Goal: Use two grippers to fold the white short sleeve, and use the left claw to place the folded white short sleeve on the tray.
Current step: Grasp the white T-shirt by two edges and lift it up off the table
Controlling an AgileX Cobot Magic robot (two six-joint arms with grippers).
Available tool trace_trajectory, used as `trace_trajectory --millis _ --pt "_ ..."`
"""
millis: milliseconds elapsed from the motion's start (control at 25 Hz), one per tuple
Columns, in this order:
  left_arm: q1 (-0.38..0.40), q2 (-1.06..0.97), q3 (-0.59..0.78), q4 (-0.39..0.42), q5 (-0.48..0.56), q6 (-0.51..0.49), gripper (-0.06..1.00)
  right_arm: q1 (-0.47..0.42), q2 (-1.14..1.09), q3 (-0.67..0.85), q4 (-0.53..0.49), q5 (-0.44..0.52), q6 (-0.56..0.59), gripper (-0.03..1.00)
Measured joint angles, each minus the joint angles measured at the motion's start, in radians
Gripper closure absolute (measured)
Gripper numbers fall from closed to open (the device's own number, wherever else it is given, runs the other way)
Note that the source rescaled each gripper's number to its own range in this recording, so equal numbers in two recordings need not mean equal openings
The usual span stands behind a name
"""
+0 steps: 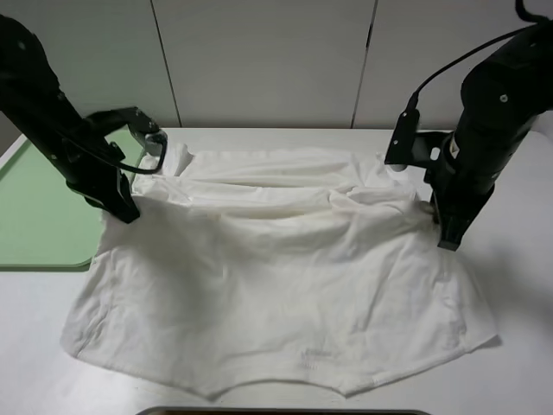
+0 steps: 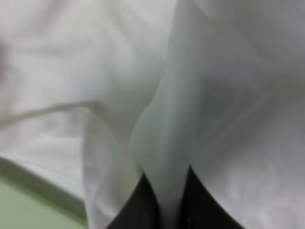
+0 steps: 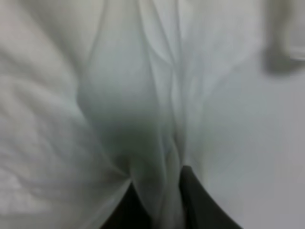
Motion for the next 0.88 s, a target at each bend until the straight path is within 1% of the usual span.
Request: trace_trajectory --millis 120,160,200,320,360,440,520,560,640,720,760,800,840,880 --pt "0.0 -0.116 0.0 -0.024 -0.042 0.001 0.93 0.0 -0.038 0.0 -0.057 0.0 0.042 0.94" --pt "-0.001 -0.156 0.0 -0.031 -0.05 0.003 0.93 0.0 -0.063 0.0 -0.092 0.0 0.062 0.94" --pt "-0.001 -0.156 0.0 -0.031 -0.05 0.003 0.93 0.0 -0.142 0.0 -0.148 -0.005 0.085 0.94" --pt "-0.002 -0.265 0.0 -0.032 -0.056 0.011 0.93 0.0 -0.177 0.0 -0.153 -0.017 0.087 0.94" --pt "-0.002 -0.293 0.0 -0.031 -0.056 0.012 0.93 0.0 -0.273 0.001 -0.149 -0.05 0.089 0.94" --pt "-0.002 -0.348 0.0 -0.028 -0.055 0.012 0.93 0.0 -0.359 0.001 -0.149 -0.075 0.078 0.94" --pt "-0.006 -0.505 0.0 -0.024 -0.054 0.012 0.93 0.0 -0.399 0.001 -0.149 -0.077 0.073 0.94" --pt "-0.014 -0.551 0.0 -0.021 -0.054 0.013 0.93 0.0 -0.472 0.001 -0.149 -0.077 0.067 0.94" --pt "-0.044 -0.628 0.0 -0.012 -0.054 0.014 0.93 0.0 -0.513 0.001 -0.147 -0.075 0.067 0.94" --pt "-0.09 -0.694 0.0 0.009 -0.054 0.016 0.93 0.0 -0.659 0.001 -0.147 -0.075 0.059 0.94" --pt "-0.139 -0.765 0.0 0.045 -0.052 0.016 0.93 0.0 -0.713 0.001 -0.147 -0.074 0.05 0.94" --pt "-0.173 -0.82 0.0 0.073 -0.051 0.012 0.93 0.0 -0.786 0.001 -0.147 -0.073 0.024 0.94" --pt "-0.193 -0.859 0.0 0.086 -0.051 0.005 0.93 0.0 -0.889 0.001 -0.147 -0.072 -0.03 0.94" --pt "-0.21 -0.905 -0.009 0.094 -0.044 -0.012 0.93 0.0 -0.943 -0.001 -0.147 -0.066 -0.063 0.94"
